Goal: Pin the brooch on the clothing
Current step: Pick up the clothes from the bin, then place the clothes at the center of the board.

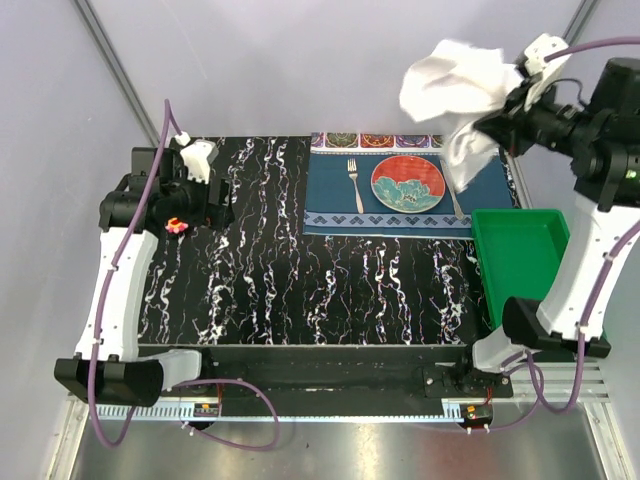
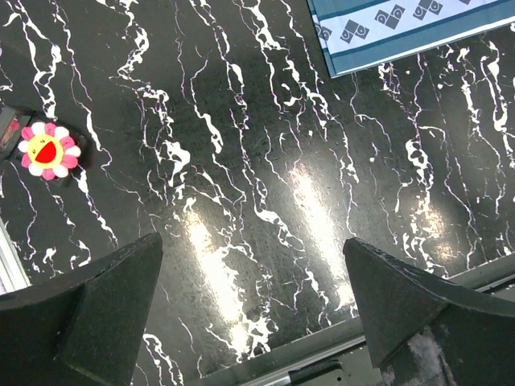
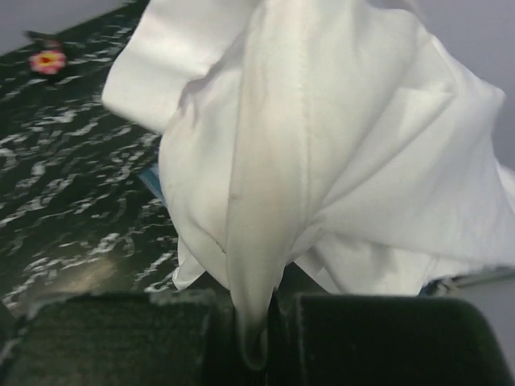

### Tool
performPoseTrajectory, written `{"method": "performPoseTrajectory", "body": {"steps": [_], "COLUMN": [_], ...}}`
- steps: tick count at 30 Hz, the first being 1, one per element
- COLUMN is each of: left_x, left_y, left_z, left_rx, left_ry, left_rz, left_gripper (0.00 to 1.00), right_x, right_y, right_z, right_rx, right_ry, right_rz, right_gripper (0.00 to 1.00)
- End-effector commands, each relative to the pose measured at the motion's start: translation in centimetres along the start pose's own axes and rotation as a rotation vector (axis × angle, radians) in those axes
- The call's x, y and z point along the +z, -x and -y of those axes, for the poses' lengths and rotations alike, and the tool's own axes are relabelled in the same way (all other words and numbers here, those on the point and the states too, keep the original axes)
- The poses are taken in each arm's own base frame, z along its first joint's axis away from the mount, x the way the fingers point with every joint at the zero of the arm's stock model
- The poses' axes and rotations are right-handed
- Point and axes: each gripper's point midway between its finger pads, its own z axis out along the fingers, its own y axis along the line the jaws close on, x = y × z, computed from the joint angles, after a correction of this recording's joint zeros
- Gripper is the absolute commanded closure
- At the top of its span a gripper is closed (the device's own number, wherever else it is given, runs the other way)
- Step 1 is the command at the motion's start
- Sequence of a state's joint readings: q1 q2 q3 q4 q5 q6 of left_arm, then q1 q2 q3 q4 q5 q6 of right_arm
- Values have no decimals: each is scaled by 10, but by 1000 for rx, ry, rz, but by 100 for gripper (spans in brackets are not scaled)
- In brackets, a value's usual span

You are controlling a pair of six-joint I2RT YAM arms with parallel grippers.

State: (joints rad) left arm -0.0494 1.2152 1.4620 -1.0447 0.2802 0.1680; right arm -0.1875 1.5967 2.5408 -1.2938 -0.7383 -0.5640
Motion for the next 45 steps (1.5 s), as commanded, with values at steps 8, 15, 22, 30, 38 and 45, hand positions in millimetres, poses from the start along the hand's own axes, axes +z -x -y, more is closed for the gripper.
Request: {"method": "performPoseTrajectory", "body": {"steps": [8,15,22,30,38,45], "left_x": [-29,-24,-2,56,79,60], "left_y": [21,9,-31,-74,-38,-33], "left_z": [13,29,42,88,131,73], "left_rx": [-27,48,210,274,124,104], "left_ry": [-18,-126,-245,-454,-707,-531], "left_rz": [99,107,71,-107,-94,21], "left_gripper": [1,1,5,17,19,18], "right_x": [-24,14,38,1,7,13], "right_y": [1,-62,-126,-138,-89,-72], "right_z": [-180,-228,-225,-222,-236,-302], "right_rx": [259,391,468,174,21,-139], "right_ry": [579,804,713,671,805,1028], "right_rz": [29,-107,-318,-270,-40,141], "right_gripper": [100,88,89,90,100,82]}}
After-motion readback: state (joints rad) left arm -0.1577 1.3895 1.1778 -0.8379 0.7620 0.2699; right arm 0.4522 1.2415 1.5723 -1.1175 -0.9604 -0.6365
